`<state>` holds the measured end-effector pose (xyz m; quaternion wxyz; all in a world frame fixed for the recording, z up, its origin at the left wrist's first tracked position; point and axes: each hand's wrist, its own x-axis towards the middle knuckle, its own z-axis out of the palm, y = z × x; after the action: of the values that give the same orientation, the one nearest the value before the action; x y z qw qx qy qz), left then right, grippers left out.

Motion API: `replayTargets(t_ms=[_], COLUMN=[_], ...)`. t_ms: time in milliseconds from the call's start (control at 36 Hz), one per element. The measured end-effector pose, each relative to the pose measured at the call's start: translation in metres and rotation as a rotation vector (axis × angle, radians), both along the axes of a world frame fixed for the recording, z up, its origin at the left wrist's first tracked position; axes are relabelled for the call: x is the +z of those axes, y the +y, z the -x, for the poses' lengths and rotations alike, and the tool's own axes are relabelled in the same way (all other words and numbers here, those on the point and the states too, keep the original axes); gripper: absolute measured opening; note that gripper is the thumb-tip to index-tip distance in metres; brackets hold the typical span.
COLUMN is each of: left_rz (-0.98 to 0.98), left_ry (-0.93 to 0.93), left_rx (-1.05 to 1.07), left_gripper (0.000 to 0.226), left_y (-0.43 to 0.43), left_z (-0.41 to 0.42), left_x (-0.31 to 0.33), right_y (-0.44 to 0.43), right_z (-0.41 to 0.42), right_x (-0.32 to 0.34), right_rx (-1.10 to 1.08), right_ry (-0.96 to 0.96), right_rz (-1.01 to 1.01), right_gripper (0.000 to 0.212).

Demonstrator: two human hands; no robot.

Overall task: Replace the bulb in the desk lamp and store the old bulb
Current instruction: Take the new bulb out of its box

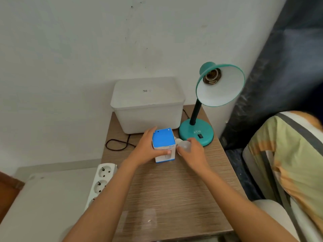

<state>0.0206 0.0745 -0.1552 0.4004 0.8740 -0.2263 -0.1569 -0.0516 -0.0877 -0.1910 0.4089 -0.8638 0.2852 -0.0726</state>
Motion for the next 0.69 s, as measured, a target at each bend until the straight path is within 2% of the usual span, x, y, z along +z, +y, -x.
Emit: replayTargets(t_ms=[250,361,444,500,611,694], left_rz=[0.053,0.057,0.064,0.069,0.056,0.050], left_ry=[-0.010,-0.007,-0.004,-0.002,-0.001,0.023], left_rx=[-0.054,-0.069,-0.070,-0.075,-0.093,-0.111], left_gripper=[0.102,0.101,0.101,0.101,0.101,0.102], left_y=[0.003,0.004,0.004,0.005,0.006,0.007], left_z=[-0.005,-0.005,-0.005,-0.006,-0.007,-0.007], left_x=[-0.004,-0.004,-0.005,-0.006,-0.005,-0.004], right_y=[-0.003,-0.008,-0.005,0.000,0.008,0.009], right_z=[-0.001,0.004,-0.004,-0.011,-0.024,-0.028], right_x=[0.000,0.022,0.047,0.063,0.076,0.080], right_rx=[0.022,0.051,0.203,0.368,0.675,0.760], right_ry=[-0.009,-0.185,-0.298,-0.298,-0.179,-0.038], right_rz=[0.043,0.124,0.193,0.225,0.360,0.414], right_gripper=[0.057,0.045,0.034,0.028,0.027,0.037])
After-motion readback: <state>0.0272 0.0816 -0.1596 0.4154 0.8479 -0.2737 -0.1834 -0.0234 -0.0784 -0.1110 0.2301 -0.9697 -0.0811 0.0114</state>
